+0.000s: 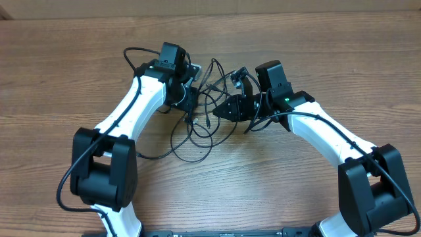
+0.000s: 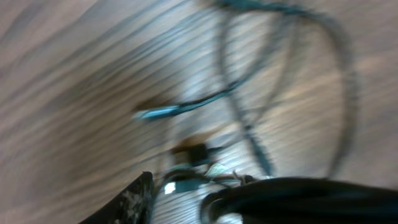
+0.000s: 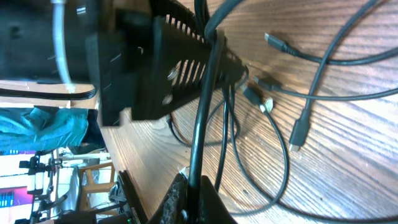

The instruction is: Untangle cables

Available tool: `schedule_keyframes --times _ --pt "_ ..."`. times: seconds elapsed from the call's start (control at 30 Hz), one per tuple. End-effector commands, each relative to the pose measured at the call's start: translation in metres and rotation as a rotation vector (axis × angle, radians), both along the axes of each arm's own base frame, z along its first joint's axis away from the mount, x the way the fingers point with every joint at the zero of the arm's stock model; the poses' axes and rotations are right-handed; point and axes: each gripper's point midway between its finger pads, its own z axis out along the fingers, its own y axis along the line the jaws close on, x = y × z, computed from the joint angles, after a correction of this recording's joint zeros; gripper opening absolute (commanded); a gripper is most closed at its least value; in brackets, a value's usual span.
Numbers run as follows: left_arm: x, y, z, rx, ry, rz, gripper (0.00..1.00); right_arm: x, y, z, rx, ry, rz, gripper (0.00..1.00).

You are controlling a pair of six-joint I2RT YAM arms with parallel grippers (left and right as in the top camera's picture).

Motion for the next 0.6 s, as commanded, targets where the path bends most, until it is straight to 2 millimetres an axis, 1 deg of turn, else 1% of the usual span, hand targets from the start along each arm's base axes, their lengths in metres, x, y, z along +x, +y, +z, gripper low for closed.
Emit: schedule_keyframes --times 0.0,0.03,0.1,0.13,0.23,0.3,0.33,0.4,0.43,0.47,0.5,0.57 --pt "0.003 0.049 -0.02 0.194 0.027 0.322 0.34 0.004 -0.012 -0.016 -0.079 0.049 -0.073 0.04" --pt "0.004 0.053 -0.015 0.203 0.017 0.341 0.28 0.008 -0.027 -0.029 -0.159 0.11 -0.17 0.04" --pt "0.006 0.054 -0.004 0.204 -0.008 0.349 0.22 0.011 -0.047 -0.043 -0.25 0.174 -0.279 0.04" --pt "0.01 0.054 0.014 0.186 -0.051 0.354 0.19 0.012 -0.066 -0.053 -0.316 0.214 -0.354 0.04" --pt "0.015 0.052 0.05 0.146 -0.135 0.362 0.19 0.012 -0.09 -0.063 -0.384 0.268 -0.438 0.04" --pt "0.016 0.051 0.077 0.115 -0.194 0.367 0.2 0.012 -0.107 -0.068 -0.431 0.288 -0.48 0.04" --pt "0.016 0.051 0.094 0.093 -0.23 0.367 0.22 0.012 -0.114 -0.07 -0.446 0.299 -0.498 0.04" --pt "0.013 0.047 0.115 0.054 -0.273 0.358 0.24 0.013 -0.118 -0.07 -0.442 0.302 -0.502 0.04" --pt "0.009 0.041 0.13 0.008 -0.297 0.334 0.25 0.014 -0.116 -0.068 -0.42 0.29 -0.476 0.04" --pt "0.006 0.037 0.139 -0.021 -0.309 0.318 0.25 0.015 -0.113 -0.065 -0.397 0.281 -0.452 0.04" --pt "0.003 0.034 0.147 -0.05 -0.32 0.308 0.25 0.015 -0.105 -0.059 -0.354 0.262 -0.409 0.04" --pt "-0.001 0.032 0.153 -0.068 -0.324 0.302 0.27 0.017 -0.098 -0.049 -0.32 0.234 -0.37 0.04"
